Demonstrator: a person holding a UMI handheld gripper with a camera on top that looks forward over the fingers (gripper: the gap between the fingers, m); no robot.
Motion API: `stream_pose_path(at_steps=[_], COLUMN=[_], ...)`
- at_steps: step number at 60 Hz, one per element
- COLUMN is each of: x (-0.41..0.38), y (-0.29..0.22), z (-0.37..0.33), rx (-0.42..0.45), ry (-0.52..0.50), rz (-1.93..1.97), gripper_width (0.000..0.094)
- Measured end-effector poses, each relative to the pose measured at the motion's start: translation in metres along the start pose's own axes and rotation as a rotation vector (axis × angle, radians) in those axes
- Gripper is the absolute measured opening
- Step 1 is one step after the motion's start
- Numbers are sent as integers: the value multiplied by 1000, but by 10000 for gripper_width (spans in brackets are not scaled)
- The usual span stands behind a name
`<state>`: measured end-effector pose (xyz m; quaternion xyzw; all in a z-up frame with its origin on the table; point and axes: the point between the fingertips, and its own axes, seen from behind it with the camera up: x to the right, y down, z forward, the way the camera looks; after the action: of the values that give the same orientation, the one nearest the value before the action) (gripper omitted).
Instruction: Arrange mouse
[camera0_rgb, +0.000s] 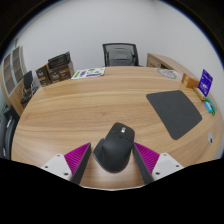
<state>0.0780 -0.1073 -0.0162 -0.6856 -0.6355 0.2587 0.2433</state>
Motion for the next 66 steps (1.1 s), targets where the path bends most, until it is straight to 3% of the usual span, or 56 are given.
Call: stream_pose_path(at_steps=[22,27,30,44,55,66], x=[-17,-17,-15,-14,-15,-10], y=[-25,-28,-30,-34,-32,-73], z=[24,26,27,27,18,-20], rx=[10,21,34,58,34,92], ry=[-25,-26,-26,-24,-32,-58], rz=[-39,-33,-19,-71,-35,1], gripper_width=[841,748,596,347,318,319])
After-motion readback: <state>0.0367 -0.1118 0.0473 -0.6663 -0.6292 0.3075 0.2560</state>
